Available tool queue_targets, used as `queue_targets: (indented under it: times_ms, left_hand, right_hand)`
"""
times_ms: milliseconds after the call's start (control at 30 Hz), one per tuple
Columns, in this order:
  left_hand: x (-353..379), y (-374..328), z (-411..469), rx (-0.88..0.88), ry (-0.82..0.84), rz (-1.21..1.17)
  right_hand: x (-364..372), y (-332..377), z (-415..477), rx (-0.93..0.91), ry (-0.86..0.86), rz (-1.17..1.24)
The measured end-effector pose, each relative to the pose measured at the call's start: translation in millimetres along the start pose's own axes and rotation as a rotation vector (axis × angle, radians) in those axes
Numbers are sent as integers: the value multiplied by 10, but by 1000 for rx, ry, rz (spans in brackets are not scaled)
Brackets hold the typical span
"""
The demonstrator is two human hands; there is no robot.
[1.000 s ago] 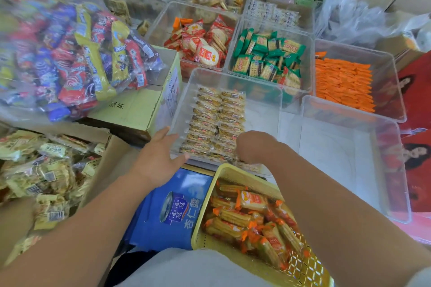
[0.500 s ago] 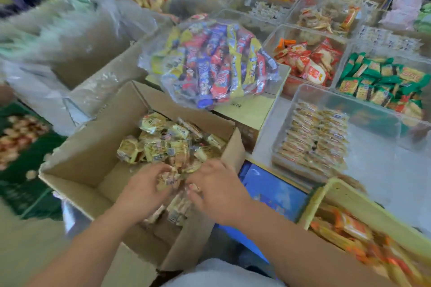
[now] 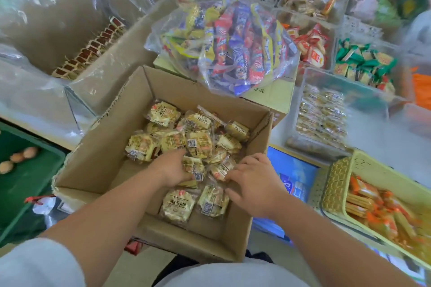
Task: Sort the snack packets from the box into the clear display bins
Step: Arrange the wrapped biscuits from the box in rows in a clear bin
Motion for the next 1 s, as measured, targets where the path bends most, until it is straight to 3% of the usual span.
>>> queue_targets:
  times_ms: [267, 400, 600, 800, 1000]
  left_hand:
    - [172, -107, 177, -51, -50, 283]
    - [50, -117, 174, 66, -47, 256]
    - [-181, -8, 181, 199, 89, 93]
    - [-28, 159, 123, 190, 520, 128]
    - [165, 94, 136, 209, 517, 214]
  right_hand:
    - [8, 22, 30, 52, 26, -81]
    - [5, 9, 28, 52, 37, -98]
    - [24, 3, 26, 53, 8, -95]
    - [66, -7, 41, 56, -8, -98]
    - [64, 14, 48, 64, -16, -107]
Point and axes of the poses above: each hand's wrist, its own z-axis towards the middle knuckle, its own x-axis out of the palm, y = z × x, the point moved 1 cm from there along z, towards the middle knuckle, and after that the axes turned 9 degrees about z, right-handed, at the moved point
